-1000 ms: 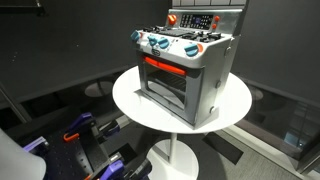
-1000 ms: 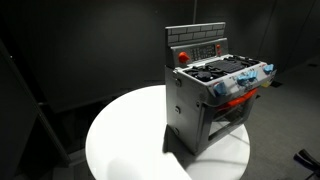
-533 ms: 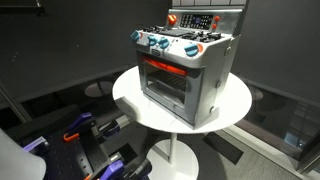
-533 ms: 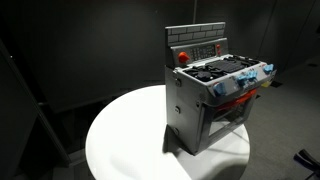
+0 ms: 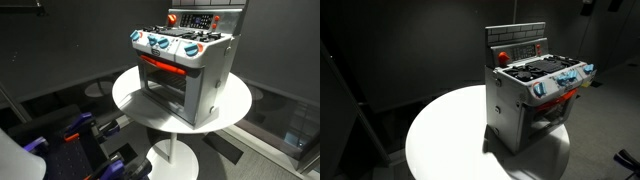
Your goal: Press a button on the toy stove
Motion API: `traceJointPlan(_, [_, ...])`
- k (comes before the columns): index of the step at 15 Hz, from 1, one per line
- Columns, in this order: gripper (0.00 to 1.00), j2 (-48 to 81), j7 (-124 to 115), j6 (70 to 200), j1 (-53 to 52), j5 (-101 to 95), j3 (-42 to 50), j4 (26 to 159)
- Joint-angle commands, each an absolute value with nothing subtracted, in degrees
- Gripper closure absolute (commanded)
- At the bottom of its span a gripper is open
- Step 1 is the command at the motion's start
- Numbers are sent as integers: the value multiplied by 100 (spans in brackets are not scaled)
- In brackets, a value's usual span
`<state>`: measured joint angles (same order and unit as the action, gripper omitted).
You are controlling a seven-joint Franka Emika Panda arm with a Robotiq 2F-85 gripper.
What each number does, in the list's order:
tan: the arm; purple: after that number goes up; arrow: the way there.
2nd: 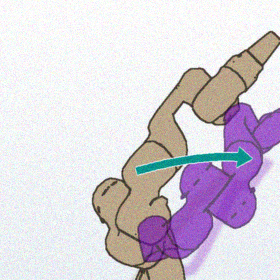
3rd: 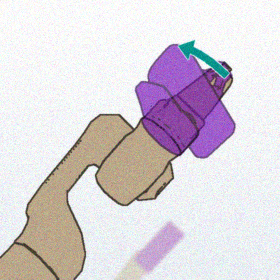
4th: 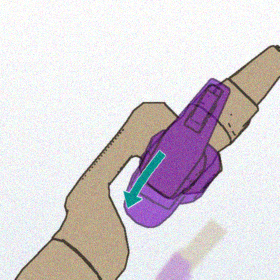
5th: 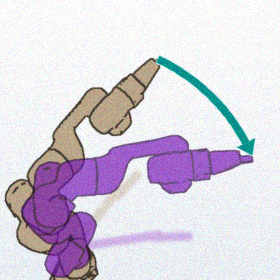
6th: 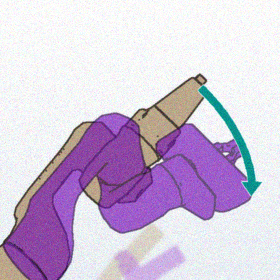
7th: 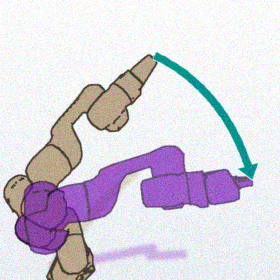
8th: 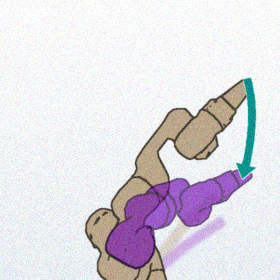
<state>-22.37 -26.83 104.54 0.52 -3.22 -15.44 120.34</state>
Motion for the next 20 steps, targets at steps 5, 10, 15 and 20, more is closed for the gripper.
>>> traceJointPlan(5, [0,-1446,-3210,11436,208,-1092,-1182,11475])
traceJointPlan(10, [0,-1132,-3555,11938,319,-1481,-902,11514])
traceJointPlan(15, [0,-654,-3893,11983,399,-1695,-609,11360])
traceJointPlan(20, [0,-164,-4185,11832,349,-1818,-334,11031])
